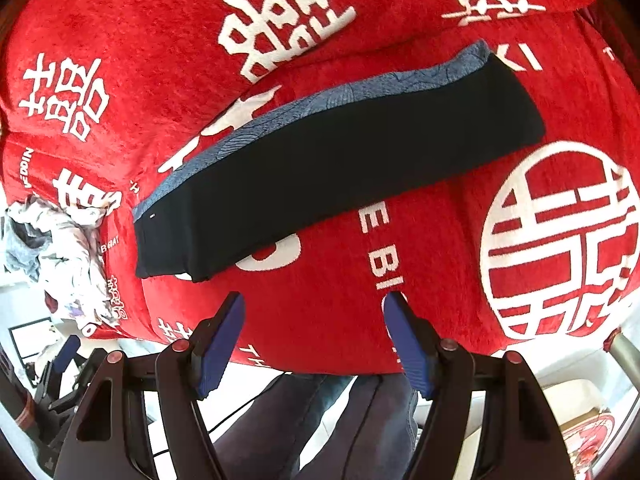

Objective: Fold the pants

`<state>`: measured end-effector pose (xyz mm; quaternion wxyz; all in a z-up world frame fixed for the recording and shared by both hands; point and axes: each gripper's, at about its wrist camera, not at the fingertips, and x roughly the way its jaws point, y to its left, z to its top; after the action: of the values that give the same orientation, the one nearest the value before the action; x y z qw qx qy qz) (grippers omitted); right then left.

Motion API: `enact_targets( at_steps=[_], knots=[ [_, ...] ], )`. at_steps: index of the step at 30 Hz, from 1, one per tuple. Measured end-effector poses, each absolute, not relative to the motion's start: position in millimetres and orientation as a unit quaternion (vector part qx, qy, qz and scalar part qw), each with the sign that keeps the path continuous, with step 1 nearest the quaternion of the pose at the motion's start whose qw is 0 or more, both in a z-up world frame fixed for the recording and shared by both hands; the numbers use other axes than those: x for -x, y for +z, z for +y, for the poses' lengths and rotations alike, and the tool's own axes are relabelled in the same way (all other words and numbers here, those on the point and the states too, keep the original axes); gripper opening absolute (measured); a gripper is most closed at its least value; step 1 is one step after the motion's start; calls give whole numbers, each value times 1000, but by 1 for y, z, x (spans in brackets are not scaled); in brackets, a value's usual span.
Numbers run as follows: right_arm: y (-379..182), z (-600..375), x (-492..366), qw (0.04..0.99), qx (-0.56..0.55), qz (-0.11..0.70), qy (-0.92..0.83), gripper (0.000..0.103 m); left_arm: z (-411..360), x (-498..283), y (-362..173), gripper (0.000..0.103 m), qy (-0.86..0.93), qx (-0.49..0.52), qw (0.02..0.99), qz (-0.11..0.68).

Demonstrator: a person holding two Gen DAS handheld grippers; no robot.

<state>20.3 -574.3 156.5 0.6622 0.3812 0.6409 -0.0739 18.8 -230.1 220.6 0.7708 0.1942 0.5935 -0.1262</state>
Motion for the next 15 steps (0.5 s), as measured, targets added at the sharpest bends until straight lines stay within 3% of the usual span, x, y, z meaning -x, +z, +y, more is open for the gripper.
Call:
enact_targets(
  at_steps=[15],
  knots=[
    [142, -602, -3, 645, -421, 630, -102, 75, -252, -16, 215, 103, -134, -226, 757, 598]
  ],
)
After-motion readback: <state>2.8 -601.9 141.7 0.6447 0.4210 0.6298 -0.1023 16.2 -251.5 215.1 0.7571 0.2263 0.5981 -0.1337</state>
